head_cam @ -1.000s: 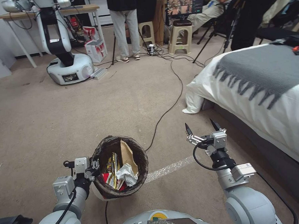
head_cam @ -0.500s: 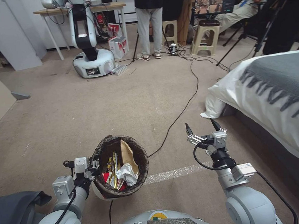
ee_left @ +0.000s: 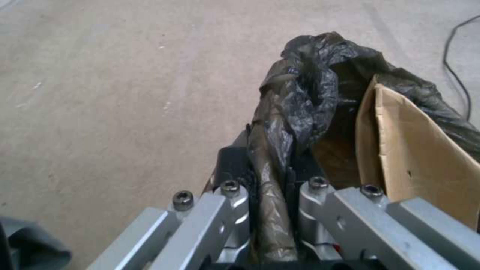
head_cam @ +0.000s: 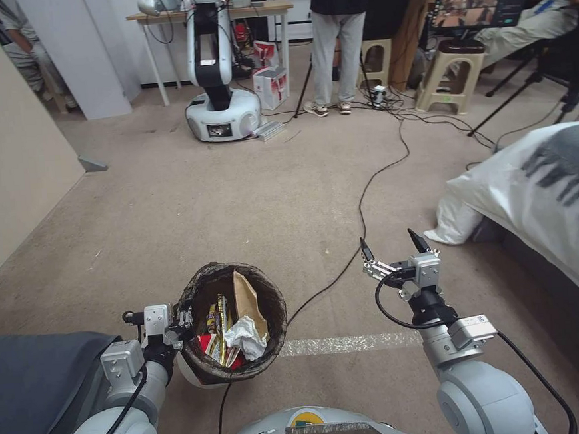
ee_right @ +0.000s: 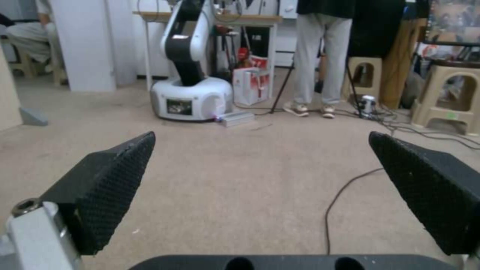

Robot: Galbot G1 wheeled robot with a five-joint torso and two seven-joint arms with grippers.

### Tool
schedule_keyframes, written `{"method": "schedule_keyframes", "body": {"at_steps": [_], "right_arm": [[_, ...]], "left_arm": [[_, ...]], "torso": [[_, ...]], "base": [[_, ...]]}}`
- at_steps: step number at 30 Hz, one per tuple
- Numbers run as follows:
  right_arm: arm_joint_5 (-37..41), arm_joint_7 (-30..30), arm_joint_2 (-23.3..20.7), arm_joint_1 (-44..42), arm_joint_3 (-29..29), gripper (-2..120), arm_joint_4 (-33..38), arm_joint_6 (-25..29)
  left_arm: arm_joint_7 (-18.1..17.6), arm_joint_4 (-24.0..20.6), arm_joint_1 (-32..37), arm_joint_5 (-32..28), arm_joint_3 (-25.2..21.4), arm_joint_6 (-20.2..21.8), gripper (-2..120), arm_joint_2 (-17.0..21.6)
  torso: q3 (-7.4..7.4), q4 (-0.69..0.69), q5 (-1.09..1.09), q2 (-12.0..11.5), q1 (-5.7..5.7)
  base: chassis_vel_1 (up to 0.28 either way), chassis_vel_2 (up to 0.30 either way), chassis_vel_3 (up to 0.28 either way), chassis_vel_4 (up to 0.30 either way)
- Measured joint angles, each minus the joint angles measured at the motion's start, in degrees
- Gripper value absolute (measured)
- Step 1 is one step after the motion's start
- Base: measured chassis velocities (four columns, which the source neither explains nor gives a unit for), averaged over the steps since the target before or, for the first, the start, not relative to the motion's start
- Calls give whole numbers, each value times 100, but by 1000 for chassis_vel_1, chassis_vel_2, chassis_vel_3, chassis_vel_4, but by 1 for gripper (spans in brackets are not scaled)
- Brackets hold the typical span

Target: Pick up the trash bin, then pick up the garbage from the floor and place it into the trash bin.

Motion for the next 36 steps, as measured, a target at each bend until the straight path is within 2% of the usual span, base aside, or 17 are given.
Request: {"method": "schedule_keyframes", "body": {"at_steps": [10,13,17,19,20,23,24,25,27,36], "right_arm": [[6,24,6,7,5,100,-18,-16],[5,27,8,4,6,100,-22,-17],[5,28,8,3,7,100,-22,-18],[5,29,5,2,8,100,-20,-19],[5,29,5,2,8,100,-20,-19],[5,32,2,1,7,100,-16,-20],[5,32,2,1,7,100,-16,-20],[5,38,2,-5,3,100,-12,-20],[4,43,3,-21,-14,100,-7,-19],[4,73,-104,51,-137,100,-37,-55]], "left_arm": [[-53,0,-7,-43,-4,-21,7,-1],[-313,0,-25,-247,-43,109,7,24],[-477,0,-53,-337,-77,195,7,50],[-788,0,-128,-691,-90,321,7,114],[-788,0,-128,-691,-90,321,7,114],[-1151,0,-223,-1225,-81,440,7,183],[-1151,0,-223,-1225,-81,440,7,183],[-1411,0,-315,-1602,-73,500,7,236],[-1680,0,-483,-1979,-92,516,7,325],[-2245,0,-878,-2924,-81,504,7,383]], "torso": [[0,-3,0,0,0],[0,-2,0,0,0],[0,-2,0,0,0],[0,-1,0,0,0],[0,-1,0,0,0],[0,-2,0,0,0],[0,-2,0,0,0],[0,-1,0,0,0],[0,-3,0,0,0],[0,-3,-1,0,0]], "base": [[0,0,0,0],[0,0,0,0],[0,0,0,0],[0,0,0,0],[0,0,0,0],[0,0,0,0],[0,0,0,0],[0,0,0,0],[0,0,0,0],[0,0,0,0]]}}
